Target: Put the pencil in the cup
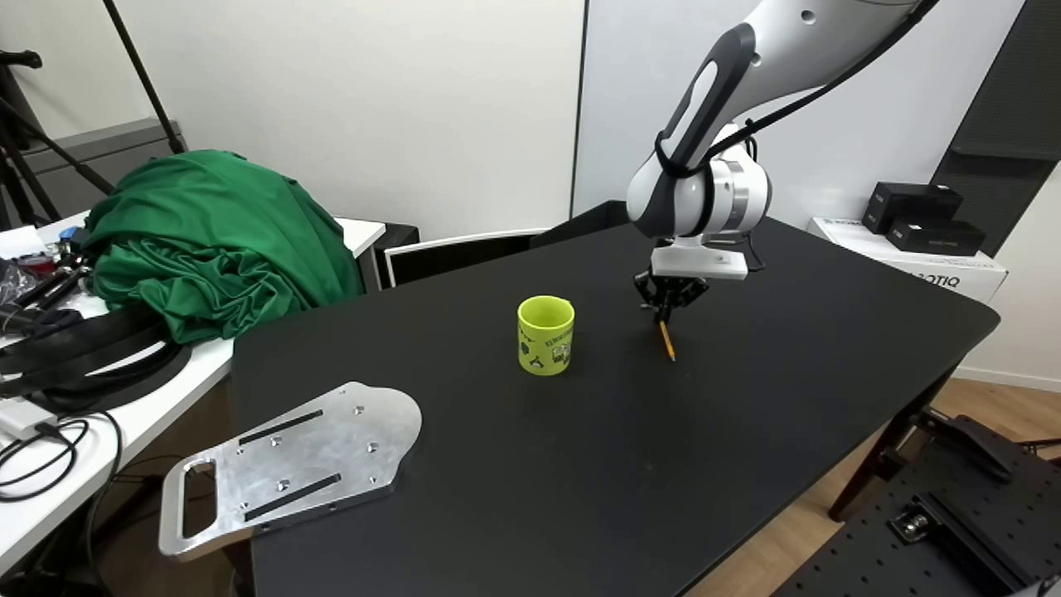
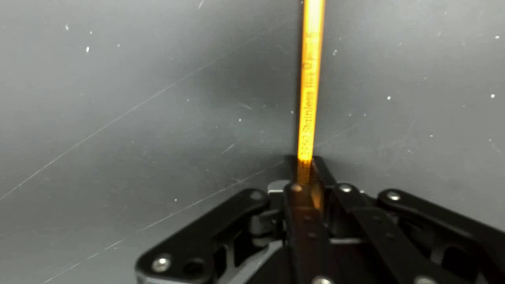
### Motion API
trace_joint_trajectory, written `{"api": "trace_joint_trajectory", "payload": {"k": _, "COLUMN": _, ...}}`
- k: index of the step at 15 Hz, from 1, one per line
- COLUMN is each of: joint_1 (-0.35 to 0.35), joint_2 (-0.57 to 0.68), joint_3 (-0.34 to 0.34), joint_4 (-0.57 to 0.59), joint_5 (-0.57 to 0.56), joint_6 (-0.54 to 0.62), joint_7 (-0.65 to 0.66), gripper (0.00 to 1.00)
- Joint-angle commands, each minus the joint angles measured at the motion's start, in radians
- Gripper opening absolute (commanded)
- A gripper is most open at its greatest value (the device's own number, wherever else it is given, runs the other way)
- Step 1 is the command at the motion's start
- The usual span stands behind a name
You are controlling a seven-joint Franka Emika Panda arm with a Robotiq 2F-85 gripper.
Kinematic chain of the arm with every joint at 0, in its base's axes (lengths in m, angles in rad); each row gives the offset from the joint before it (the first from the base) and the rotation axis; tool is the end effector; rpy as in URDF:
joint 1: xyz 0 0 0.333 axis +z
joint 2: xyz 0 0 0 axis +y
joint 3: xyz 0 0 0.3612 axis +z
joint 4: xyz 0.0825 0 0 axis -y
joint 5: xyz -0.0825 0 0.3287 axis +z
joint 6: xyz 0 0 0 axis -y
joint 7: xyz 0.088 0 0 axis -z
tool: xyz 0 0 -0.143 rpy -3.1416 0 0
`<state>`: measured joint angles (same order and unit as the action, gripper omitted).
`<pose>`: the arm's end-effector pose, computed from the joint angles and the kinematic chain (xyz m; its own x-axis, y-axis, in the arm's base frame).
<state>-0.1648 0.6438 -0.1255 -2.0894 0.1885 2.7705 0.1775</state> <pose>0.5573 -0.1703 0.1667 0.8155 -0.5769 0.0466 -0.5771 -0.8166 -0.0094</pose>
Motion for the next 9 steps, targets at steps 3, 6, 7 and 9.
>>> {"api": "trace_joint_trajectory", "payload": {"k": 3, "joint_1": -0.038, "joint_2": -0.015, "joint_3": 0.020, "joint_4": 0.019, "joint_5": 0.033, "joint_6": -0.047, "joint_7": -0.012, "gripper": 0.02}}
{"api": "trace_joint_trajectory", "payload": {"k": 6, "joint_1": -0.048, "joint_2": -0.038, "joint_3": 0.013, "joint_4": 0.046, "joint_5": 0.047, "joint_6": -0.122, "joint_7": 0.001, "gripper": 0.02}}
{"api": "trace_joint_trajectory", "payload": {"k": 7, "joint_1": -0.052, "joint_2": -0.049, "joint_3": 0.011, "joint_4": 0.062, "joint_5": 0.051, "joint_6": -0.158, "joint_7": 0.003, "gripper": 0.02}}
{"api": "trace_joint_trajectory", "payload": {"k": 9, "joint_1": -0.071, "joint_2": -0.076, "joint_3": 0.017, "joint_4": 0.105, "joint_5": 0.066, "joint_6": -0.259, "joint_7": -0.003, "gripper": 0.02}}
